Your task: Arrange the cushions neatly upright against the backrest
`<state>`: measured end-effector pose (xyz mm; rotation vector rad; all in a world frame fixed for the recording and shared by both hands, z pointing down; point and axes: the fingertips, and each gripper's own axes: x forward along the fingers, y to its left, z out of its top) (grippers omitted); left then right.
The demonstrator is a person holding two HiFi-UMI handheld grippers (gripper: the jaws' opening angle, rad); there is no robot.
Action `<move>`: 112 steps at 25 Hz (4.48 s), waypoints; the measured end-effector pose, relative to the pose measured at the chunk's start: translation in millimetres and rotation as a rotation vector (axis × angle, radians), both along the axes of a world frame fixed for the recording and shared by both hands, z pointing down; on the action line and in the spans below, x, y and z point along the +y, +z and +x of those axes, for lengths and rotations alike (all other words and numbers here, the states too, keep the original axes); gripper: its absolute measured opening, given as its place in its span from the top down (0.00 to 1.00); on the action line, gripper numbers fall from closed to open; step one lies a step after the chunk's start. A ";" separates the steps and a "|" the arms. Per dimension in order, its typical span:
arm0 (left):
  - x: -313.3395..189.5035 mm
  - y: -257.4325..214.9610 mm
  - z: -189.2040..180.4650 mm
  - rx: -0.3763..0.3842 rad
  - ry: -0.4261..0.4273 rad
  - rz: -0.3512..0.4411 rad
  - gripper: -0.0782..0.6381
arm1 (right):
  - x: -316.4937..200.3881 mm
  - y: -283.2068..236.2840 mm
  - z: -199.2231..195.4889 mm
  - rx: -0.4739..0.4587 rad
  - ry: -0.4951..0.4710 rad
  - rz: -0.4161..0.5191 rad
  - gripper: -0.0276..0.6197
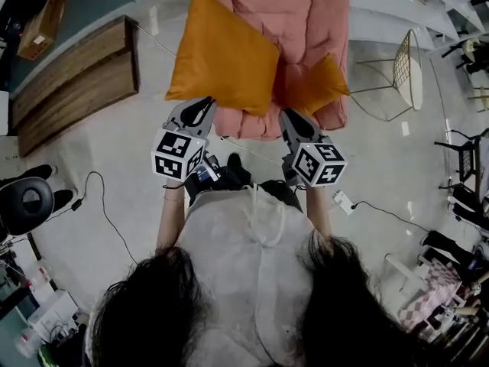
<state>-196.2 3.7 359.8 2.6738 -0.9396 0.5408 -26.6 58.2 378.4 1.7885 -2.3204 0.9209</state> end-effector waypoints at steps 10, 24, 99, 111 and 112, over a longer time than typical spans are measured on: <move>-58.5 -8.9 -16.1 0.040 -0.013 0.008 0.86 | -20.2 13.3 10.3 0.024 0.077 -0.046 0.86; -119.7 -7.2 7.8 -0.011 -0.055 0.008 0.85 | -85.6 43.1 45.0 -0.028 0.038 -0.101 0.86; -270.8 66.8 -23.6 -0.384 -0.420 -0.192 0.74 | -286.2 319.8 107.3 -0.675 -0.048 -0.487 0.91; -206.5 14.8 -57.3 -0.274 -0.510 -0.098 0.76 | -307.4 190.0 118.7 -0.599 -0.158 -0.230 0.91; -206.2 10.1 -55.2 -0.260 -0.514 -0.083 0.77 | -312.3 178.4 123.9 -0.583 -0.165 -0.205 0.91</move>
